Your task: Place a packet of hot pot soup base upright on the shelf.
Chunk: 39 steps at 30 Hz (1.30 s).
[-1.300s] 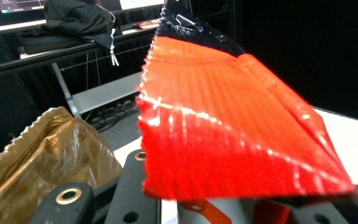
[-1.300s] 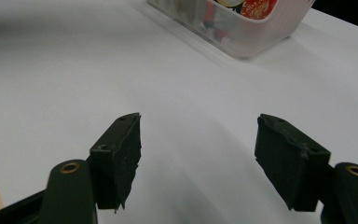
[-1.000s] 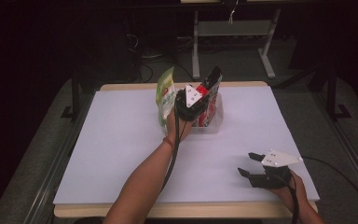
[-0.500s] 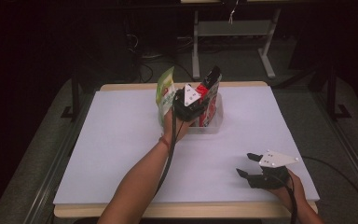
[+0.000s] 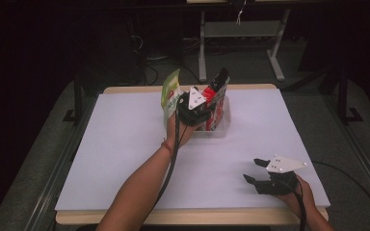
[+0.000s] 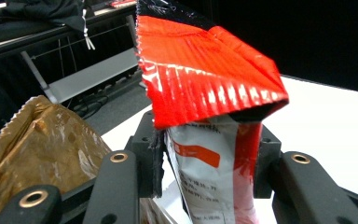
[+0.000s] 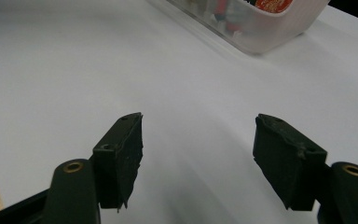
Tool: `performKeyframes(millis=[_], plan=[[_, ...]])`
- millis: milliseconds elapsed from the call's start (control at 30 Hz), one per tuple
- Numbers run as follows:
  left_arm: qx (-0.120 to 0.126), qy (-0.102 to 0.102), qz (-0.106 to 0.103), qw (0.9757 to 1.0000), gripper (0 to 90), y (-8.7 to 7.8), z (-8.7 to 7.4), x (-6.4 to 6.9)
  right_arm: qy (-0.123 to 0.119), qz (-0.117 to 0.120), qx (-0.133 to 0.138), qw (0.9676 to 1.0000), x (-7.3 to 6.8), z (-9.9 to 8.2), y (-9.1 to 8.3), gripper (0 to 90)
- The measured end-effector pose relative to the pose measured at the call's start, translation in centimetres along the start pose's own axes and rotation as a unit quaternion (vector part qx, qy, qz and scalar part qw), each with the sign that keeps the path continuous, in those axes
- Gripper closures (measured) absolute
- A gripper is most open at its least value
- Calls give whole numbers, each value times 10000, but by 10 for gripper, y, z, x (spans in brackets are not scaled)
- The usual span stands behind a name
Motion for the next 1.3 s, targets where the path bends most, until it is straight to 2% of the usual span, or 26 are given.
performKeyframes(millis=[400,633,767,867,1000,1067,1133,1200,1233,1300], plan=[[24,162,-247,9996,520,-11,-7,-6,-14,-15,-34,10000,0,0,2,322],[55,182,-363,9992,422,-20,-17,-12,31,-44,-49,10000,3,-1,3,300],[102,203,-338,9992,366,-26,-21,-14,-10,-40,-46,10000,2,0,2,302],[133,190,-397,9989,341,-32,-23,-15,-57,61,-18,10000,1,0,1,369],[175,372,-419,9983,308,-39,-24,-15,-54,75,-49,9999,0,1,1,346],[207,373,-522,9977,292,-46,-27,-15,-73,55,-32,10000,-1,1,1,315],[209,377,-525,9977,279,-48,-28,-15,-63,33,-31,10000,-1,1,1,308],[159,433,-633,9969,271,-53,-32,-15,-29,22,-39,10000,0,1,0,291],[129,479,-623,9968,271,-54,-35,-15,-29,22,-39,10000,0,1,0,291],[45,439,-675,9967,245,-59,-42,-19,-39,8,-19,10000,-1,1,0,282]])
Point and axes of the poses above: each handheld gripper's, and its own axes: y roughly forward along the jaws, z roughly out of its top, x roughly to its right, the point moved 1 cm from there along y, roughly forward along the jaws, and after that the axes turned 15 degrees about z, right-handed, at the moved point
